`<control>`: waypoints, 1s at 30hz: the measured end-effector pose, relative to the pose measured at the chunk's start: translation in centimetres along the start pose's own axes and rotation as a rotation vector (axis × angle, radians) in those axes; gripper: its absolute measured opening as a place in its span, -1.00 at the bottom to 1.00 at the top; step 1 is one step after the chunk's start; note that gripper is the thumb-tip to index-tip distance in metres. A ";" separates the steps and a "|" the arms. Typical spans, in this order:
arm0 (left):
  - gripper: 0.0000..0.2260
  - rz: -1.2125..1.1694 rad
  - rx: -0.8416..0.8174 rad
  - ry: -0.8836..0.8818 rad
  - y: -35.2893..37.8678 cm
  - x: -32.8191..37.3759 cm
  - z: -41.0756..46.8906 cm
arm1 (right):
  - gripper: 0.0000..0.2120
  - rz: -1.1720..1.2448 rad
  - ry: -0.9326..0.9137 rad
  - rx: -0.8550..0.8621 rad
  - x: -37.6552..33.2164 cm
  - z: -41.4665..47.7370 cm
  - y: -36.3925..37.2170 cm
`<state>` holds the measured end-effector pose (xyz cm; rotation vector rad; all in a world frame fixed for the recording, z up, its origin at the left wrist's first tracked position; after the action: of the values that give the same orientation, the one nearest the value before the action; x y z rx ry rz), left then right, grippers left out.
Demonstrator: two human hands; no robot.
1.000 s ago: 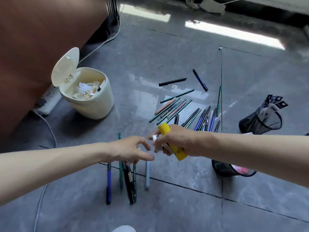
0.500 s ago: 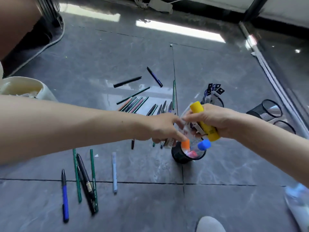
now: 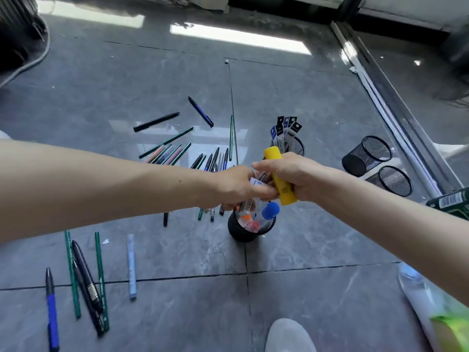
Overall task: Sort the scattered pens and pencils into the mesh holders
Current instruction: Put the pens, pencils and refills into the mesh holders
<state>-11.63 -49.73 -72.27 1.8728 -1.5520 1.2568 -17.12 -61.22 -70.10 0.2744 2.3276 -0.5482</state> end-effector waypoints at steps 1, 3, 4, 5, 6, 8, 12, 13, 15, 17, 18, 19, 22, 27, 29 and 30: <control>-0.75 -0.010 -0.002 0.005 -0.1 -0.1 0.1 | -0.80 0.010 0.008 0.002 0.0 0.1 -0.1; -0.73 -0.016 -0.002 0.021 -0.1 -0.1 0.2 | -0.81 0.014 0.012 0.007 0.2 0.3 -0.4; -0.73 0.002 0.009 0.038 0.0 0.0 0.2 | -0.81 0.018 0.005 0.017 0.3 0.4 -0.5; -0.73 0.031 0.033 0.062 0.0 0.0 0.2 | -0.81 0.029 -0.012 0.028 0.4 0.5 -0.5; -0.73 0.064 0.069 0.092 0.1 0.1 0.3 | -0.81 0.036 -0.035 0.040 0.5 0.6 -0.5; -0.73 0.135 0.156 0.153 0.1 0.3 0.4 | -0.80 0.030 -0.086 0.072 0.5 0.8 -0.6; -0.70 0.225 0.273 0.167 -0.5 -0.2 0.3 | -0.73 0.115 -0.180 0.171 0.6 1.1 -1.2; -0.66 0.201 0.284 0.154 -0.7 -0.4 0.2 | -0.69 0.094 -0.233 0.230 0.7 1.3 -1.4; -0.62 0.133 0.312 0.136 -1.1 -0.7 0.0 | -0.61 -0.043 -0.365 0.362 1.0 1.6 -1.8; -0.67 0.092 0.329 0.145 -1.5 -1.1 -0.3 | -0.56 -0.108 -0.439 0.390 1.3 1.8 -2.0; -0.68 0.082 0.335 0.145 -1.6 -1.3 -0.4 | -0.55 -0.126 -0.452 0.366 1.6 1.9 -1.9; -0.67 0.077 0.337 0.144 -1.7 -1.5 -0.5 | -0.55 -0.150 -0.458 0.331 1.8 1.9 -1.9; -0.64 0.077 0.340 0.135 -1.8 -1.9 -0.7 | -0.58 -0.256 -0.483 0.236 2.8 2.2 -1.5; -0.61 0.060 0.332 0.139 -1.6 -2.1 -0.6 | -0.63 -0.385 -0.454 0.201 3.9 2.2 -1.3; -0.65 0.059 0.326 0.136 -1.5 -2.2 -0.6 | -0.70 -0.389 -0.459 0.197 3.9 2.2 -1.5; -0.65 0.059 0.326 0.136 -1.5 -2.3 -0.6 | -0.73 -0.385 -0.463 0.179 3.9 2.2 -1.7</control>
<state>-10.46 -47.53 -73.53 1.8935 -1.4073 1.7130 -19.13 -63.56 -73.73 -0.2089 1.8839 -0.9047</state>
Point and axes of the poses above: each hand's wrist, its own z-axis towards the middle knuckle, its own y-axis out of the palm, x = y × z, the point moved 1 cm from there along z, towards the middle knuckle, and after that the axes turned 4 degrees about x, right-handed, at the moved point
